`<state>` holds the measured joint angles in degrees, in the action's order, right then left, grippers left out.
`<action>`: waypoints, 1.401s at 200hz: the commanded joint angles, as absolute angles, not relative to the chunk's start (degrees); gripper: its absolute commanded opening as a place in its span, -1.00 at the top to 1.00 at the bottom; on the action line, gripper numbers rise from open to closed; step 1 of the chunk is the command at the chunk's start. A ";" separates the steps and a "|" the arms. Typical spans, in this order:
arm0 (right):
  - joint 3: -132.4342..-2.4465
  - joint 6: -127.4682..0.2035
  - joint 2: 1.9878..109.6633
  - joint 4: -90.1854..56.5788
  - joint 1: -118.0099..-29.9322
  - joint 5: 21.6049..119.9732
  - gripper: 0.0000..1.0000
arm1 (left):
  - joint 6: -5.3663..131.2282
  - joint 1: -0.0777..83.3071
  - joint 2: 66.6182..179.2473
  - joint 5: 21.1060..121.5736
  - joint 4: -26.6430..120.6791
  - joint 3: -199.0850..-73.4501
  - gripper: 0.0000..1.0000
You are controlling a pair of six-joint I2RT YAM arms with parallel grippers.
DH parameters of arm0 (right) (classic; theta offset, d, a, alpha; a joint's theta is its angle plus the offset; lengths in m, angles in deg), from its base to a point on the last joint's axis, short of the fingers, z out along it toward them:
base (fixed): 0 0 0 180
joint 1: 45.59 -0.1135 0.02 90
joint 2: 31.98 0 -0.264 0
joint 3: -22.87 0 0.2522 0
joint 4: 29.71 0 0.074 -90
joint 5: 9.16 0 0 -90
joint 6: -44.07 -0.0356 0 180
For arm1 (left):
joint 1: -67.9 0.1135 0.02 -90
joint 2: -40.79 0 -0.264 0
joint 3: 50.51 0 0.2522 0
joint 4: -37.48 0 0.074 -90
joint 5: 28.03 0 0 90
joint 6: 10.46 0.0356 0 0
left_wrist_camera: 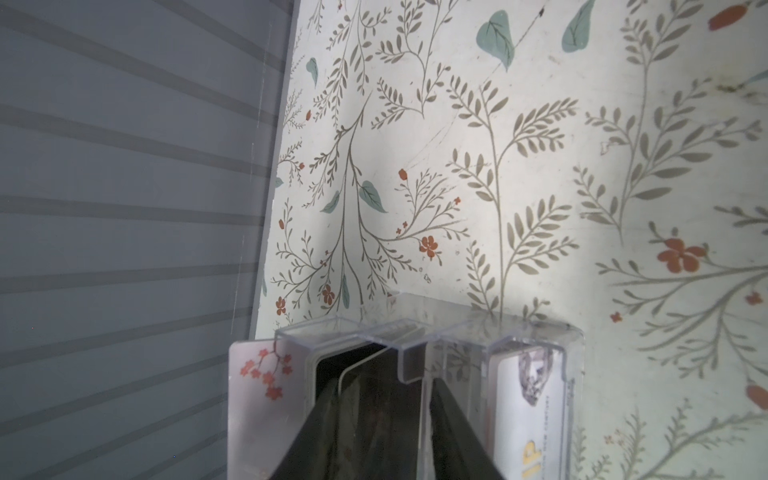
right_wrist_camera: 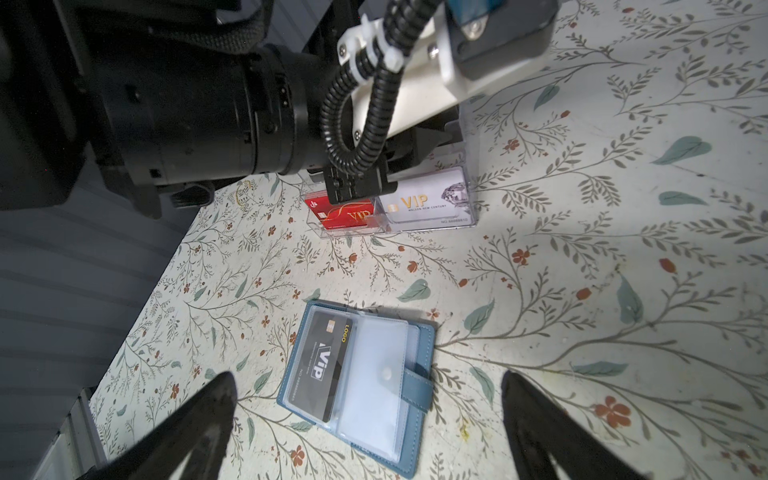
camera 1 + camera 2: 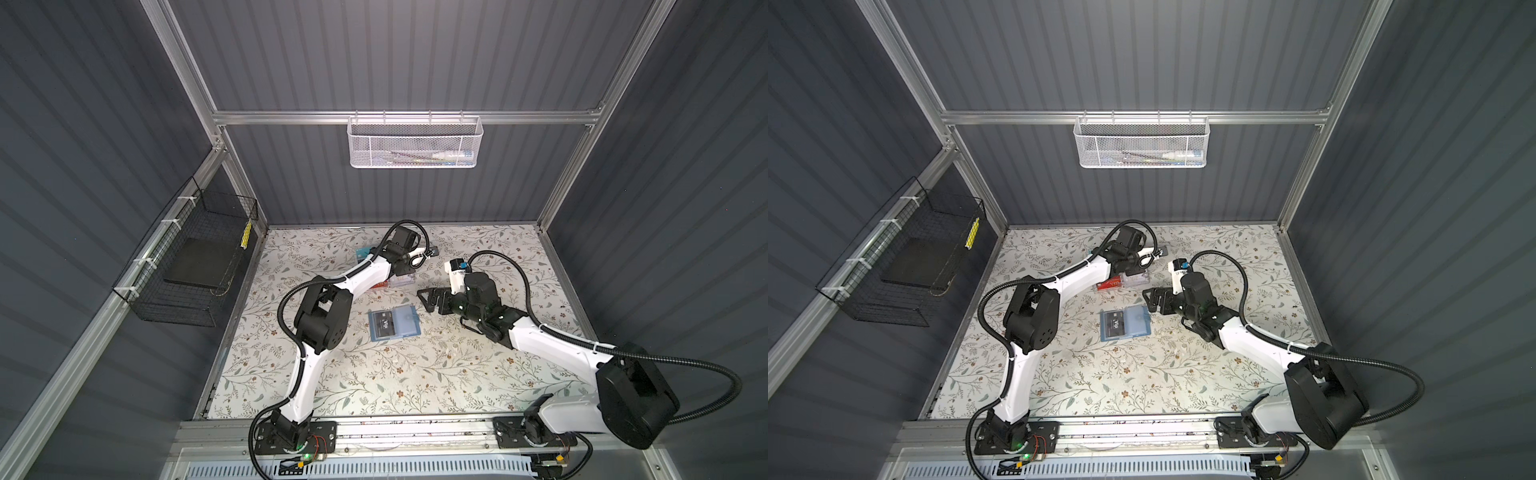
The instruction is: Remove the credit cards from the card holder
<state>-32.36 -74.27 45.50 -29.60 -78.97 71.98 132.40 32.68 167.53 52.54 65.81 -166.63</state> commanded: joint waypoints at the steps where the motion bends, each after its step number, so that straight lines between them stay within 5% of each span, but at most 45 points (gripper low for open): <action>1: -32.46 -74.64 45.54 -30.37 -78.81 71.44 -0.98 | 130.79 32.40 165.04 52.75 63.80 -163.84 0.25; 74: -32.30 -74.91 45.20 -30.46 -78.77 71.25 -0.98 | 129.69 32.31 162.34 52.13 57.23 -158.10 -0.20; 280: -32.20 -75.06 44.76 -30.46 -78.79 71.25 -0.98 | 121.05 32.64 156.08 56.70 45.50 -149.79 -0.76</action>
